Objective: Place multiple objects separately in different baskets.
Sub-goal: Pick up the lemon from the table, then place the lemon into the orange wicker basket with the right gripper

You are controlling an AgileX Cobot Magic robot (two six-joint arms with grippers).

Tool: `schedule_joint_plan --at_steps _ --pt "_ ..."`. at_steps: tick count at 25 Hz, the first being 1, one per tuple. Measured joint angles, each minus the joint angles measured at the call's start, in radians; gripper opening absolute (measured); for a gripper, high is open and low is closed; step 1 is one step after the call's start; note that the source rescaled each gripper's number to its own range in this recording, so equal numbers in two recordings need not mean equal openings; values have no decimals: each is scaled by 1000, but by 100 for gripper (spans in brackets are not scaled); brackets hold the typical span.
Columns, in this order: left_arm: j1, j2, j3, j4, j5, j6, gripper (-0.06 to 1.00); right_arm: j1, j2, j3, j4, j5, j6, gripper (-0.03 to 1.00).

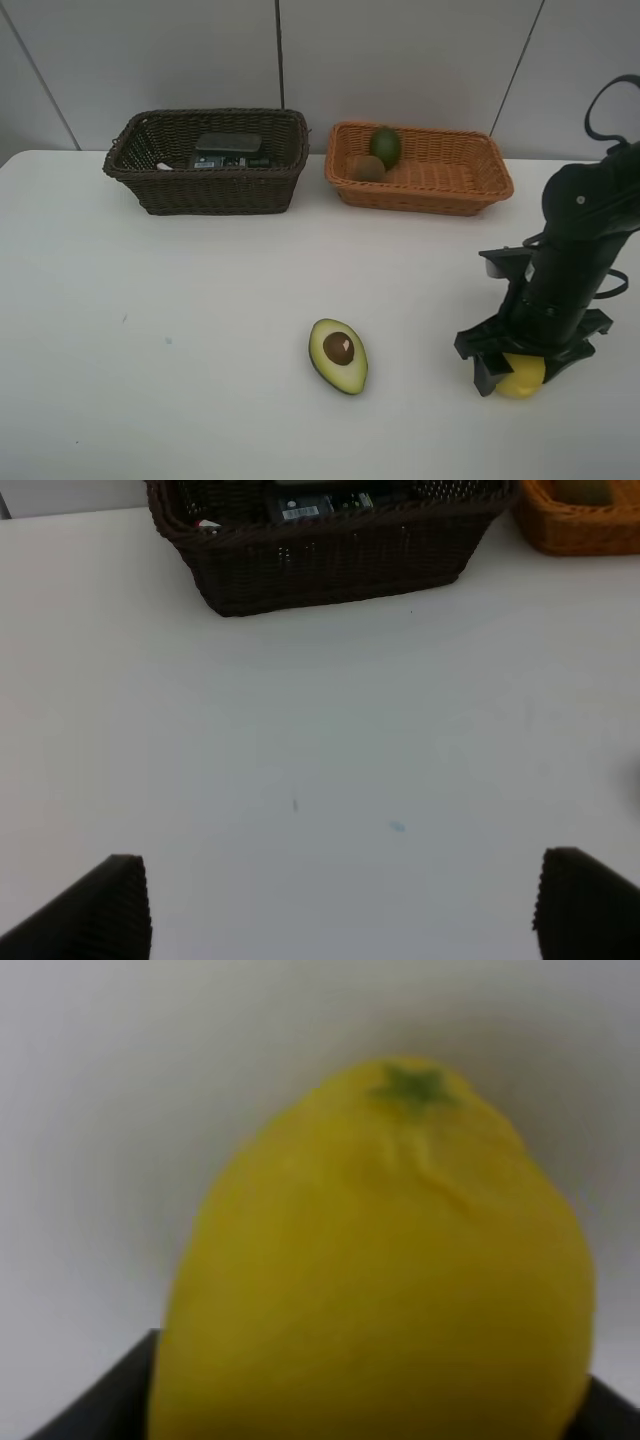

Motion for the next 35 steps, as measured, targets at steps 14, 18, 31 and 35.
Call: schedule_joint_plan --at_steps 14,18,31,35 --pt "0 0 0 0 0 0 100 -1 -82 -86 -7 118 5 62" --pt "0 0 0 0 0 0 100 -26 -89 -276 -31 146 4 62" --pt "0 0 0 0 0 0 100 -107 384 -1099 -75 208 3 62" --pt "0 0 0 0 0 0 100 -107 518 -1247 -76 229 2 62"
